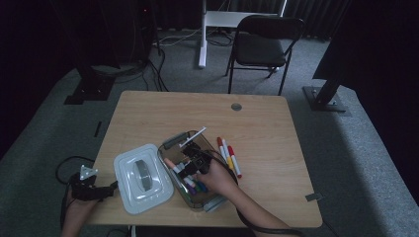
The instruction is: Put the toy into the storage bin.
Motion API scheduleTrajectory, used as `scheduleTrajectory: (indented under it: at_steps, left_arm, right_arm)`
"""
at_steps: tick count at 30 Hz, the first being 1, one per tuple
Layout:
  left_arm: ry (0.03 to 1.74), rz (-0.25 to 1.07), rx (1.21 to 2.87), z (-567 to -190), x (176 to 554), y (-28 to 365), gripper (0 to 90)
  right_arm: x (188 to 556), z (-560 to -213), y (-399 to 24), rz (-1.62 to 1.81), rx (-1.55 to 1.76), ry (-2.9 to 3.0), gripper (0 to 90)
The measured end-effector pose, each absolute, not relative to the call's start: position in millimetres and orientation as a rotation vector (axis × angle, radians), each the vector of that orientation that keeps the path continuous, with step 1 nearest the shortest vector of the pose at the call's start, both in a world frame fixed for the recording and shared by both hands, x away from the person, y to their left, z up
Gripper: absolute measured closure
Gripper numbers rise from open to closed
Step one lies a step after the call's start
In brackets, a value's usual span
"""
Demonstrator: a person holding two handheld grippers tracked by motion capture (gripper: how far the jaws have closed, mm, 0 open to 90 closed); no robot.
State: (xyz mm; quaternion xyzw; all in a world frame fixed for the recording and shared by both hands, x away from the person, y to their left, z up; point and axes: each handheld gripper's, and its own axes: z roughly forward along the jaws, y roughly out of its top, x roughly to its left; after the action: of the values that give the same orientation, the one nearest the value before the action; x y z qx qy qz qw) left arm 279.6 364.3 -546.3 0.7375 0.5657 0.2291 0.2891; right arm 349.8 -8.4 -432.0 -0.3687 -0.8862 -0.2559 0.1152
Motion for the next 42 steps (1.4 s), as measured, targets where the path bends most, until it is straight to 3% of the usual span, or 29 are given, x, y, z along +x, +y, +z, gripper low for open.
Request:
scheduleTrajectory:
  at_steps: [20, 25, 33, 42]
  left_arm:
    - [1.511, 0.61, 1.969, -546.2, 279.5, 364.3, 0.6]
    - [1.51, 0.611, 1.97, -546.2, 279.5, 364.4, 0.6]
    - [1.512, 0.611, 1.965, -546.4, 279.5, 364.2, 0.6]
    - [1.509, 0.612, 1.969, -546.3, 279.6, 364.4, 0.6]
  right_arm:
    - [357.8, -465.2, 13.9, -0.504, -1.045, -2.631, 75.9]
    - [357.4, -467.8, 16.2, -0.494, -1.036, -2.638, 72.0]
    - [355.2, -459.7, 10.7, -0.527, -1.027, -2.705, 66.6]
    - [354.0, -423.4, -28.8, -0.72, -1.039, -2.716, 61.7]
